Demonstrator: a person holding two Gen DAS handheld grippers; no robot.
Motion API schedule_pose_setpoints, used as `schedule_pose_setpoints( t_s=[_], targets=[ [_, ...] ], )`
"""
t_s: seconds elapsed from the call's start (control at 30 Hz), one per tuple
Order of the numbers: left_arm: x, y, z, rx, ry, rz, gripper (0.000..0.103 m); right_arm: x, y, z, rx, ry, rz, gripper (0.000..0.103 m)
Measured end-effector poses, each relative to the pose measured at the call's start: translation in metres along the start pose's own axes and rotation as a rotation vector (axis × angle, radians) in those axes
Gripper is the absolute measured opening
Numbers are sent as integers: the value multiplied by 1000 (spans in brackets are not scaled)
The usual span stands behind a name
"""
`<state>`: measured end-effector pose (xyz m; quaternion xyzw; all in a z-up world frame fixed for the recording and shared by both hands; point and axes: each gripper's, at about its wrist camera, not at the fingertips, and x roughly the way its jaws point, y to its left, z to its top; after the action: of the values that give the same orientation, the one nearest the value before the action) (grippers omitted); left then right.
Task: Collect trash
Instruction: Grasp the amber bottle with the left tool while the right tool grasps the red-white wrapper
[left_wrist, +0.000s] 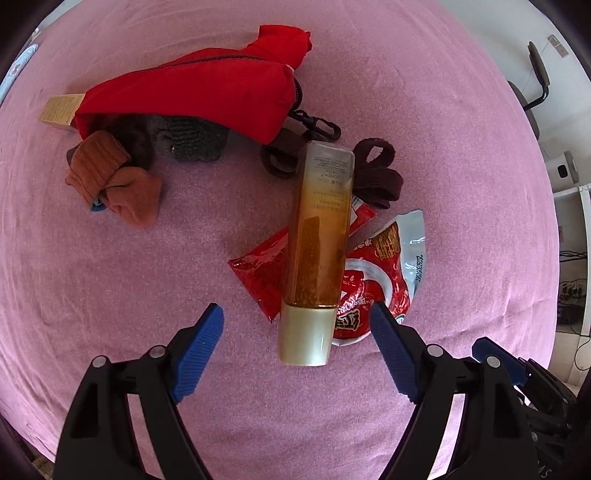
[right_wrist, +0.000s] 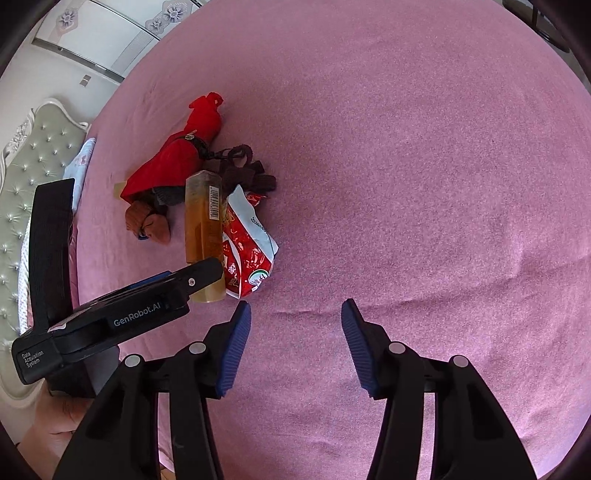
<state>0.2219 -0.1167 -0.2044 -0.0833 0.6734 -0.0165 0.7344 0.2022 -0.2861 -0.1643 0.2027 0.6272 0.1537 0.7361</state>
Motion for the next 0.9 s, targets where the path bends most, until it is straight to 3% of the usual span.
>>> schedule_pose_setpoints(
  t_s=[0.23, 0.33, 0.6, 0.9],
  targets=[
    [17, 5, 6, -21, 30, -41, 56, 16, -3, 12, -5, 21, 16, 50],
    [14, 14, 7, -35, 35, -87, 35, 24, 0, 16, -9, 29, 25, 50],
    [6, 43, -2, -64, 47, -202, 33, 49, 14, 28, -19, 51, 73, 50],
    [-9, 70, -20, -71, 33, -253, 32, 72, 20, 31, 6, 70, 79, 48]
  ],
)
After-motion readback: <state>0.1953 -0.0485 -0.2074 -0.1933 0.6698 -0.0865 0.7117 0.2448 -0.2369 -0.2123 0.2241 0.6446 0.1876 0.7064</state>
